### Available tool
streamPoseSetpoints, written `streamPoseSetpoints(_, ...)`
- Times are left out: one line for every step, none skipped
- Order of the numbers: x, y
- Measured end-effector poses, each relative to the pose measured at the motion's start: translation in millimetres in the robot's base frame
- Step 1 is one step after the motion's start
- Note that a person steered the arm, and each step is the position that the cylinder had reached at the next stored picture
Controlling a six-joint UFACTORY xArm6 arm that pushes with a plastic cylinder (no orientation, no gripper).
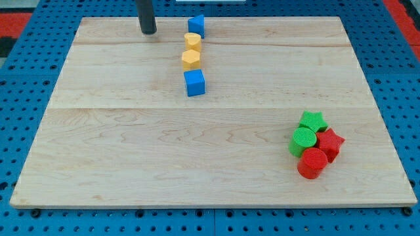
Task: Push the triangle slightly to left
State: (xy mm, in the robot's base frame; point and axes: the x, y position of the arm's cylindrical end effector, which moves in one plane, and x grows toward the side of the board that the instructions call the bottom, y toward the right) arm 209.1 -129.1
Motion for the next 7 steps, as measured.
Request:
streamPoseSetpoints(-17.5,9.0)
streamPoseSetpoints(-17.2,24.9)
streamPoseSetpoints(-16.8,50.6)
streamPoseSetpoints(-17.3,77.6)
streamPoseSetpoints(-16.1,90.5)
streamPoseSetpoints(-15.5,113.7)
streamPoseSetpoints(-15.2,157.6)
